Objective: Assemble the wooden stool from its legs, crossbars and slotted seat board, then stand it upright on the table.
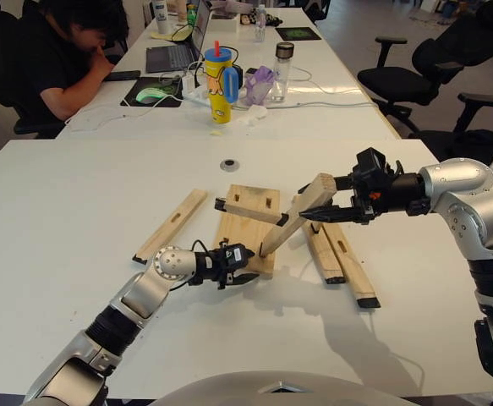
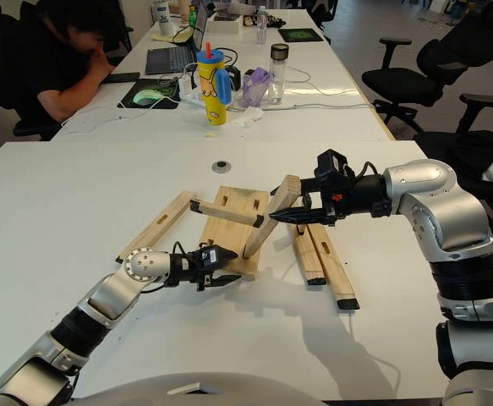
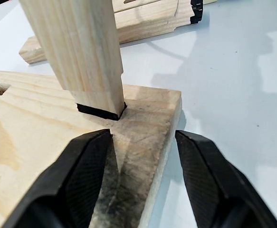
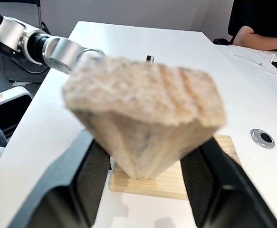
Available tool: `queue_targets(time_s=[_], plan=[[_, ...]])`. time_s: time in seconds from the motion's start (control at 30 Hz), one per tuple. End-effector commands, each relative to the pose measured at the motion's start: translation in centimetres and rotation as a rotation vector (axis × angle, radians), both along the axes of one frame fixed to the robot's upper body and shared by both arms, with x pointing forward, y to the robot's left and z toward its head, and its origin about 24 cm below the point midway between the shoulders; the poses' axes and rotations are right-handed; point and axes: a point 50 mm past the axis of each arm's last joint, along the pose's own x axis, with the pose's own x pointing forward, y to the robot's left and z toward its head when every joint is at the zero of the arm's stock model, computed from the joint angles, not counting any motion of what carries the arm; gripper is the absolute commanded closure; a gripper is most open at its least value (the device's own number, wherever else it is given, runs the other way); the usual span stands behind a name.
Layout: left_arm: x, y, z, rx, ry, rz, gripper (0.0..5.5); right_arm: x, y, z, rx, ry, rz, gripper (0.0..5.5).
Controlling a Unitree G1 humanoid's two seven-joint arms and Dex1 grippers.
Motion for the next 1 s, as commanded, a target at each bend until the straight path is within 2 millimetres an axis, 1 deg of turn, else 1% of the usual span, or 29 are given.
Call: queue_targets(time_s=[0.03, 0.13, 0.33, 0.37, 0.47, 0.53, 0.57, 0.63, 0.73, 0.83, 0.9, 0.93, 0.97, 1.0], plan=[[-2.9, 1.2, -4.9, 0.156, 0.236, 0.040, 2.98, -0.6, 1.6, -3.2, -0.089, 0.036, -0.053, 3.45], [-2.8, 1.2, -5.0, 0.154, 0.231, 0.084, 2.98, -1.1, 2.0, -4.7, -0.081, 0.045, -0.070, 3.45], [-2.2, 1.0, -5.1, 0.140, 0.230, 0.177, 2.98, -0.5, 1.9, -5.9, -0.061, 0.015, -0.122, 3.45], [-2.1, 1.0, -5.1, 0.142, 0.229, 0.199, 2.98, -0.3, 1.8, -6.0, -0.057, 0.001, -0.135, 3.09], [-1.8, 1.2, -5.3, 0.147, 0.224, 0.262, 2.98, 0.2, 1.7, -5.4, 0.033, -0.021, -0.175, 2.68], [-1.5, 1.4, -5.4, 0.151, 0.220, 0.317, 2.98, 0.3, 1.4, -5.0, 0.054, -0.060, -0.187, 2.31], [-1.4, 1.6, -5.5, 0.156, 0.222, 0.343, 2.98, 0.3, 1.3, -4.9, 0.053, -0.076, -0.190, 2.17], [-1.4, 1.9, -5.8, 0.172, 0.225, 0.382, 2.98, 0.2, 0.9, -4.6, 0.053, -0.087, -0.197, 2.12], [-1.3, 2.1, -6.1, 0.196, 0.219, 0.432, 2.98, -0.6, -0.1, -4.9, 0.010, -0.051, -0.201, 2.12], [-1.2, 2.3, -6.2, 0.202, 0.214, 0.464, 2.98, -2.0, -1.4, -6.1, -0.066, 0.018, -0.210, 2.12], [-1.2, 2.4, -6.2, 0.205, 0.214, 0.460, 2.98, -2.7, -2.2, -6.7, -0.082, 0.061, -0.241, 2.12], [-1.2, 2.5, -6.1, 0.211, 0.208, 0.450, 2.98, -2.9, -2.6, -6.4, -0.020, 0.094, -0.269, 2.12], [-1.2, 2.7, -6.1, 0.216, 0.206, 0.443, 2.98, -3.0, -2.8, -5.4, 0.071, 0.131, -0.293, 2.12], [-1.1, 2.9, -6.1, 0.223, 0.199, 0.441, 2.98, -3.0, -2.8, -3.8, 0.179, 0.157, -0.300, 2.12]])
